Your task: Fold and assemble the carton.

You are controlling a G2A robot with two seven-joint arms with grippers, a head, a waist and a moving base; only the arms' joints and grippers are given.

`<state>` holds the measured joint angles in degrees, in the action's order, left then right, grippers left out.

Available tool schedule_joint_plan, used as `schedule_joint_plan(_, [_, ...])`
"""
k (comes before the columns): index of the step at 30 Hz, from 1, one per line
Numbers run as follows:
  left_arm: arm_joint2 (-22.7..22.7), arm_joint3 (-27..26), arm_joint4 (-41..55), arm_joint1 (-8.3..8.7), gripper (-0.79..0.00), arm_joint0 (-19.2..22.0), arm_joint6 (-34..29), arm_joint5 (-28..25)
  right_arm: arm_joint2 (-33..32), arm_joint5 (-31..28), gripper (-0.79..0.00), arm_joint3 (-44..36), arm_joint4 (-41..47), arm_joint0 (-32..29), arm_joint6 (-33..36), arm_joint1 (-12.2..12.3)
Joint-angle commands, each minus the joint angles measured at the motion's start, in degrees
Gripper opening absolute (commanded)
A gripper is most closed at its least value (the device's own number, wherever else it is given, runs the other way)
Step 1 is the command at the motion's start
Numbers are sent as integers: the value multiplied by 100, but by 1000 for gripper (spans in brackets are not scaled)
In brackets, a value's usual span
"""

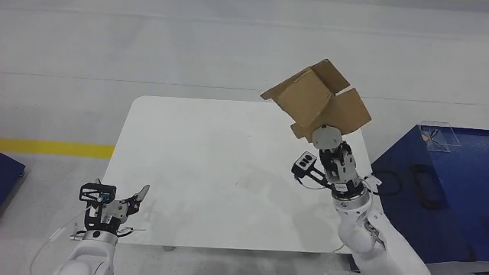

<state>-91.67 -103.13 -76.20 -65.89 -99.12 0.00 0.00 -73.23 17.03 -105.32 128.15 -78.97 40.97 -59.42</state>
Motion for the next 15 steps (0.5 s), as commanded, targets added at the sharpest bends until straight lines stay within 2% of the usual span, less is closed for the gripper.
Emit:
schedule_joint_plan(1, [0, 0, 0, 0, 0, 0, 0, 0, -400, -733, -785, -70, -1022, 61, 531, 6])
schedule_joint_plan(8, [0, 0, 0, 0, 0, 0, 0, 0, -1453, -2553, -785, -19, -3714, 124, 1532, 42])
schedule_joint_plan(15, [0, 0, 0, 0, 0, 0, 0, 0, -1307, -4411, -785, 456, -5831, 64, 2344, -38])
